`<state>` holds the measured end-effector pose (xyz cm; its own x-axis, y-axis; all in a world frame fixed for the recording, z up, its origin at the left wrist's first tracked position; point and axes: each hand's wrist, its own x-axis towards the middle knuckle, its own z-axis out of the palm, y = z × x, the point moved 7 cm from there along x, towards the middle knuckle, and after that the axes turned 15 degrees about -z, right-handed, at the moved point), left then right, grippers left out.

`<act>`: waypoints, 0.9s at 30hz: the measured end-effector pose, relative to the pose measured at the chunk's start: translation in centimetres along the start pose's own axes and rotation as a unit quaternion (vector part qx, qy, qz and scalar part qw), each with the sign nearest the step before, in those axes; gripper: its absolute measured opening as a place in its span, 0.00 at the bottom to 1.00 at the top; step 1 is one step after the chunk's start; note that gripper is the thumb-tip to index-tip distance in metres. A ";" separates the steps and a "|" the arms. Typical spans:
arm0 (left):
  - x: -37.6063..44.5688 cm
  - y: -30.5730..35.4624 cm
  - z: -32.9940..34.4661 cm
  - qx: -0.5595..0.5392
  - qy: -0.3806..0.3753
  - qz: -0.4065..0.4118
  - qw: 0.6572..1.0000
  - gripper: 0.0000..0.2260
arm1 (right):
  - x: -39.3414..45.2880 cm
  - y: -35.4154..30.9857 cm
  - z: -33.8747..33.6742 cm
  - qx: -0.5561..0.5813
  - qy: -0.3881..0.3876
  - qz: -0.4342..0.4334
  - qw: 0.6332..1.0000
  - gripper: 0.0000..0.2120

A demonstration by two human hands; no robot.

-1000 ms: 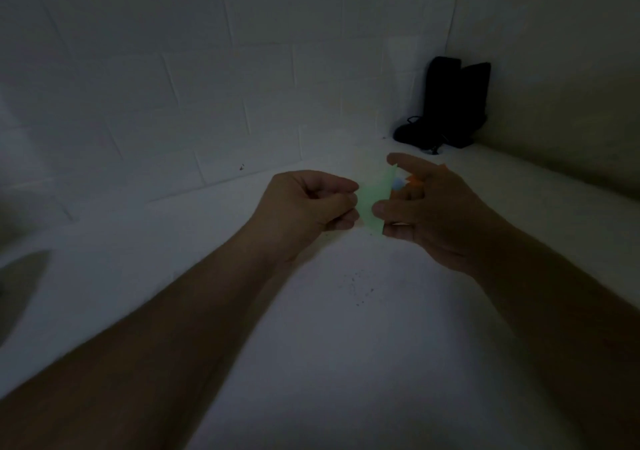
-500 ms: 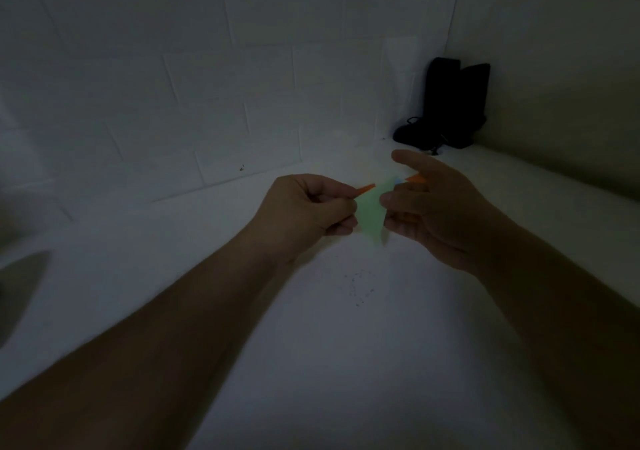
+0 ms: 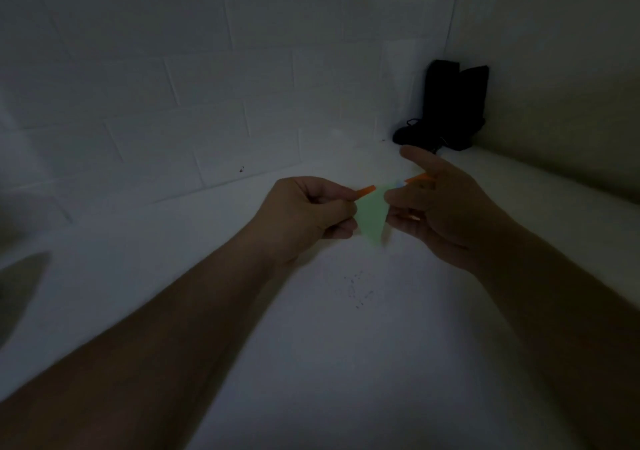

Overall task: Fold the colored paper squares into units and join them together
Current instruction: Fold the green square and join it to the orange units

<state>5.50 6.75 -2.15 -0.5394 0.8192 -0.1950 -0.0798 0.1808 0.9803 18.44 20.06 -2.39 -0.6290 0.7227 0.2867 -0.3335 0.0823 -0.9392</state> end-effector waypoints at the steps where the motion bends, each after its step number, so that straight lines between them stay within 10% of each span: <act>1: 0.0 0.0 0.0 0.000 -0.001 -0.001 1.000 0.06 | 0.0 0.0 0.1 0.001 -0.003 -0.001 1.000 0.36; 27: 0.4 -0.3 -0.1 0.016 -0.007 0.000 1.000 0.06 | -0.2 -0.9 0.3 0.017 0.026 -0.001 1.000 0.35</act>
<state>5.22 6.95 -2.53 -0.5274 0.8267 -0.1963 -0.0524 0.1989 0.9786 18.67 19.62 -1.60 -0.5906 0.7574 0.2783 -0.3588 0.0624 -0.9313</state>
